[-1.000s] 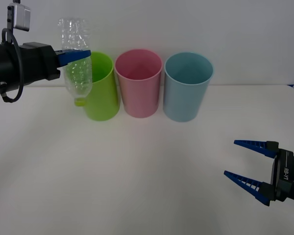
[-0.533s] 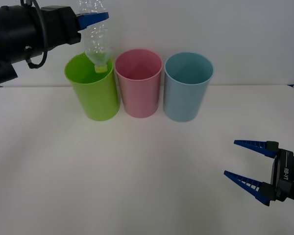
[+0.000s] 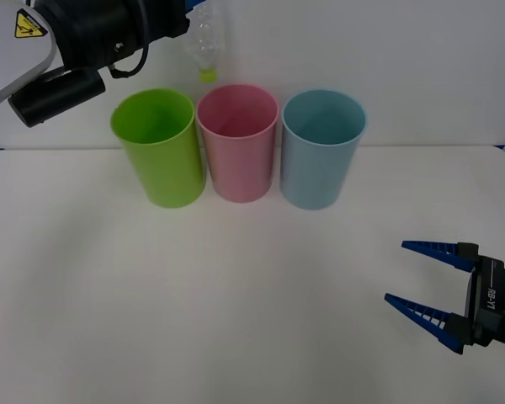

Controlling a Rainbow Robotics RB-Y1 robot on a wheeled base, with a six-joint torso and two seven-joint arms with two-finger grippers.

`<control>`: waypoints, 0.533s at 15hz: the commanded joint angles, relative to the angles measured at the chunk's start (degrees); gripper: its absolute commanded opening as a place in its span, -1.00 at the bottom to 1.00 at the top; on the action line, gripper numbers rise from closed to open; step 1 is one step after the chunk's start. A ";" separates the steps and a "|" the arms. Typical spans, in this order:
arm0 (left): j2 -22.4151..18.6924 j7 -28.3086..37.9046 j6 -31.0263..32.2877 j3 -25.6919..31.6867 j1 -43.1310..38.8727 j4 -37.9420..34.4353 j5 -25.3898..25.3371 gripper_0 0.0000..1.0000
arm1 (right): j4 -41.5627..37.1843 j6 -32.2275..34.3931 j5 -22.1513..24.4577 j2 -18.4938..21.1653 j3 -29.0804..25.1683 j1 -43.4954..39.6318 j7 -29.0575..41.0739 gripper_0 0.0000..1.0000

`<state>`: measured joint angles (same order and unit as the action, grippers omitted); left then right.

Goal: Put cans in the blue bin and PET bottles in the pink bin and trash in the green bin.

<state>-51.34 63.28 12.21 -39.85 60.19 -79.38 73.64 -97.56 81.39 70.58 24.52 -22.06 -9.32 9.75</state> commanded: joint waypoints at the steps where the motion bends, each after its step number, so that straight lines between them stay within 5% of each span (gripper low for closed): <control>1: 3.61 -0.52 0.54 0.03 0.89 3.88 4.84 -1.00 | 0.00 0.00 0.00 0.00 0.00 0.00 0.00 0.97; 8: 9.41 -1.05 1.42 -3.04 4.49 11.61 8.27 -1.00 | 0.00 0.00 0.00 0.00 0.00 0.00 0.00 0.97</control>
<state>-42.41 62.29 13.56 -42.81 64.52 -68.38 81.73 -97.56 81.39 70.58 24.52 -22.06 -9.32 9.76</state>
